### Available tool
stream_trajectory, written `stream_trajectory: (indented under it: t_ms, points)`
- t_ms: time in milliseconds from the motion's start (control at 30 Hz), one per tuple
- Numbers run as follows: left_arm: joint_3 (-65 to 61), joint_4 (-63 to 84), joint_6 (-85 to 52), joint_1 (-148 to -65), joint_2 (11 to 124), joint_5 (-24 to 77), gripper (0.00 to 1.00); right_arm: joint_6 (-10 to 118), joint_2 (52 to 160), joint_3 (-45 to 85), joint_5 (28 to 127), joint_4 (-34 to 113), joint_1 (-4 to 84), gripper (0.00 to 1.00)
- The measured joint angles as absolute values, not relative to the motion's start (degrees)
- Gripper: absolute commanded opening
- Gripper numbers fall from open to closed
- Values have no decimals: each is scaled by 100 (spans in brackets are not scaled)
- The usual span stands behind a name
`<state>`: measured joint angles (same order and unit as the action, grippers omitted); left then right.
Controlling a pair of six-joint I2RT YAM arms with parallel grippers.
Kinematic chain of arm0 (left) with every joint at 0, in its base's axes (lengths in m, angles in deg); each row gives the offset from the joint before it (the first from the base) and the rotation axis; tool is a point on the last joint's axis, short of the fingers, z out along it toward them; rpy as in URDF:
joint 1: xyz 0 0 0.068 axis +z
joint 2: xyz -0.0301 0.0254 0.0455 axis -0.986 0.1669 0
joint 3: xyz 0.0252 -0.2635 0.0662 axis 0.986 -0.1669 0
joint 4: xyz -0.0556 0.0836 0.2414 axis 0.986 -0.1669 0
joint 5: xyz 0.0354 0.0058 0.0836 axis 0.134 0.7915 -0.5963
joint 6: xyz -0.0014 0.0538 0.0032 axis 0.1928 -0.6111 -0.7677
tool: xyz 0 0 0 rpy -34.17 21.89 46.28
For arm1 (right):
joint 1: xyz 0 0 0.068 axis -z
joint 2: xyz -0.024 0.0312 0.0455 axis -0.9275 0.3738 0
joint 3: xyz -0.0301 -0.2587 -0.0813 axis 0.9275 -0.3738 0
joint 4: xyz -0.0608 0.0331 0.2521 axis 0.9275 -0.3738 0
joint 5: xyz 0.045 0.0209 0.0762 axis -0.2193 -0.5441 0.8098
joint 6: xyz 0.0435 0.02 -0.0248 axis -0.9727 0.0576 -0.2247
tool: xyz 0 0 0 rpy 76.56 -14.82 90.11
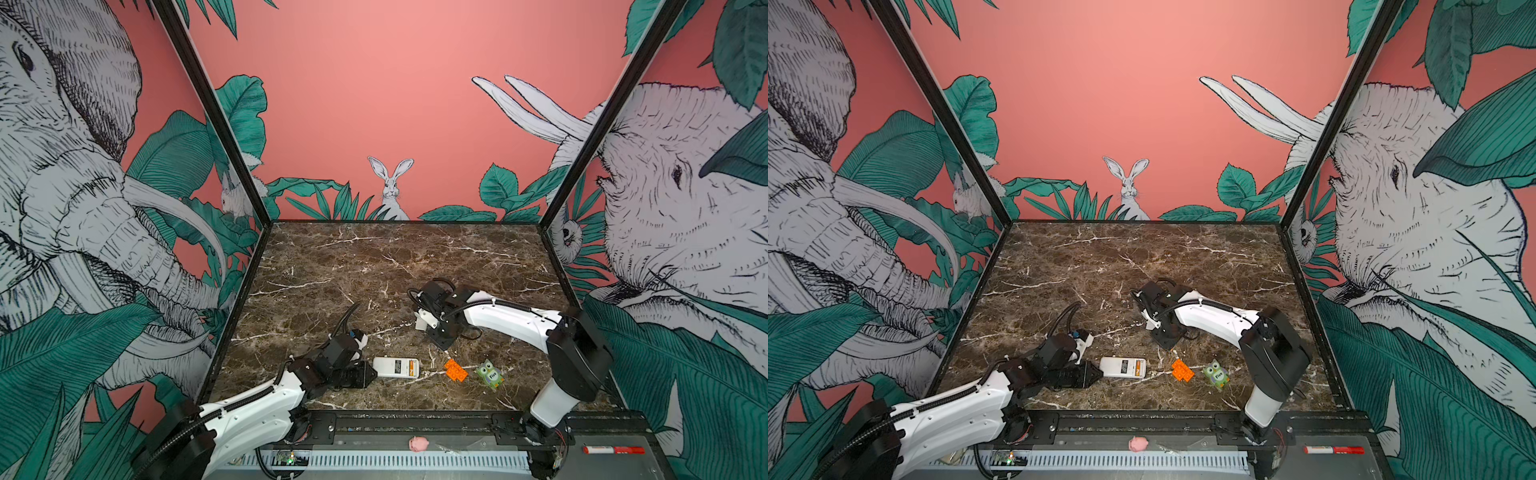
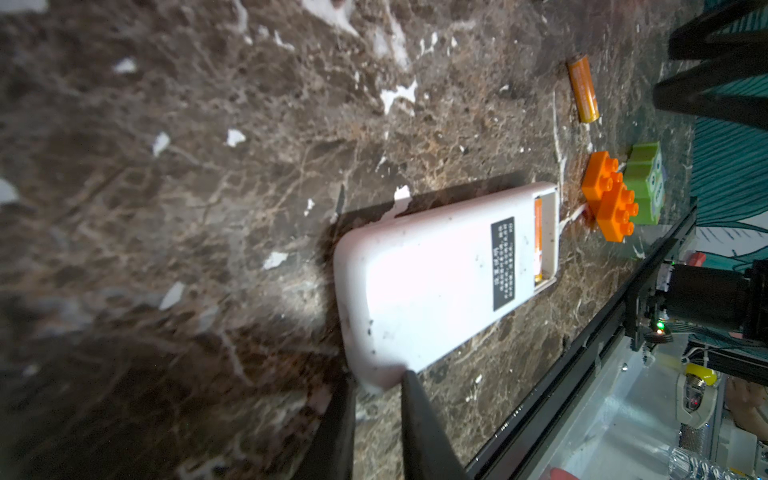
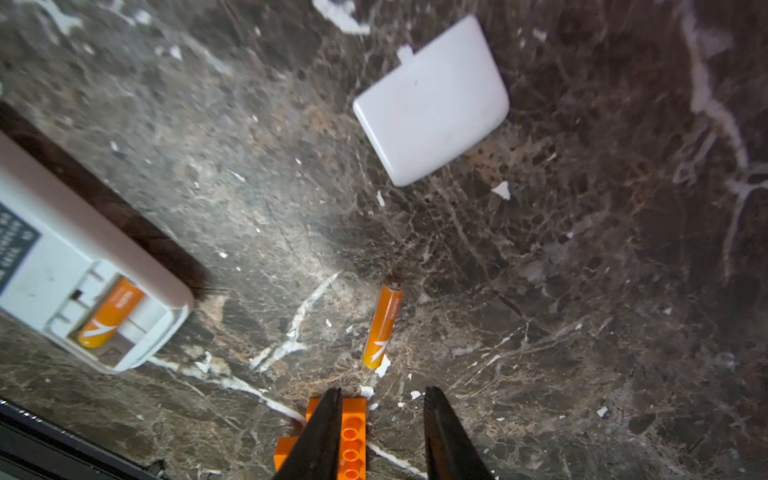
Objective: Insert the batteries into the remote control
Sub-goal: 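Move the right gripper over the second orange battery on the table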
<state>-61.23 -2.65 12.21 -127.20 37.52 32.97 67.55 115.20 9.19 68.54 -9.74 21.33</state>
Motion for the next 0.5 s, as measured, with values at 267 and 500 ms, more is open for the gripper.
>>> stream_trajectory:
  t_ms: [267,500]
  points:
    - [-6123,-265,1218,-12720,3752,3293,22,6766,11835,967,6983,-924,2198,33]
    - [-6123,-263,1214,-12720,3756,3288,22,6823,12154,1107,6996,-841,2303,31]
